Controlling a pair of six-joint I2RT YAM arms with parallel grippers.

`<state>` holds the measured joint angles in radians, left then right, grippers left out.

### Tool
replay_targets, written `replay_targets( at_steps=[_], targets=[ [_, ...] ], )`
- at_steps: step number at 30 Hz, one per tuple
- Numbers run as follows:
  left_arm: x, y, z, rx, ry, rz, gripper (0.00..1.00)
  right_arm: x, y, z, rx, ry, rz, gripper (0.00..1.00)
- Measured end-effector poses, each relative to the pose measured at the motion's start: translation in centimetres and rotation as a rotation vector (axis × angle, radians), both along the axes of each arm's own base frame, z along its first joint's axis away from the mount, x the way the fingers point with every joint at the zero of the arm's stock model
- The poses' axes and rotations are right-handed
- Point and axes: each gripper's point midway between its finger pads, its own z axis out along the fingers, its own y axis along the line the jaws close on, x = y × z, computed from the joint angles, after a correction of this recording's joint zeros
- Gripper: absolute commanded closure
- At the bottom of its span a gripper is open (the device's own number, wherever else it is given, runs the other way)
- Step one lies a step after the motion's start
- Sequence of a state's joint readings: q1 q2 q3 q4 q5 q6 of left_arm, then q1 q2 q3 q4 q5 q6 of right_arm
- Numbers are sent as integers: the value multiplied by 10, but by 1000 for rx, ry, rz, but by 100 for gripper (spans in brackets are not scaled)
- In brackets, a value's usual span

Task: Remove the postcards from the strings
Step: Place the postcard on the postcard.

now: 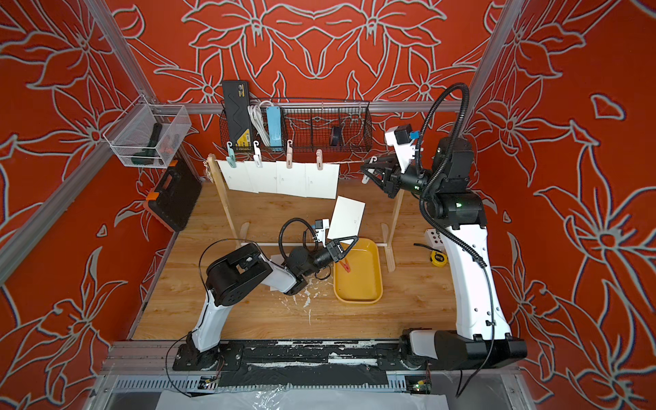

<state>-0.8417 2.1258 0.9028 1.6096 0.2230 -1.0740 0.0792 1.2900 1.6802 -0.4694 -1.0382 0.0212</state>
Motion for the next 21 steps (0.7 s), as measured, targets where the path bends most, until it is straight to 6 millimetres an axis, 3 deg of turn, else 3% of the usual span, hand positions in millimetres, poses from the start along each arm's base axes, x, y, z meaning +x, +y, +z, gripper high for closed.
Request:
replay_targets(
  at_steps=[4,9,21],
  targets=[
    [-7,21,-16,47,40,18,100,-6,-1,-21,2,50,-15,79],
    [-13,53,-19,76,64,54,100,-16,2,-58,1,138,-25,79],
    [-56,143,-69,214,205,136,100,-35,18,-184,-54,414,-75,79]
  ],
)
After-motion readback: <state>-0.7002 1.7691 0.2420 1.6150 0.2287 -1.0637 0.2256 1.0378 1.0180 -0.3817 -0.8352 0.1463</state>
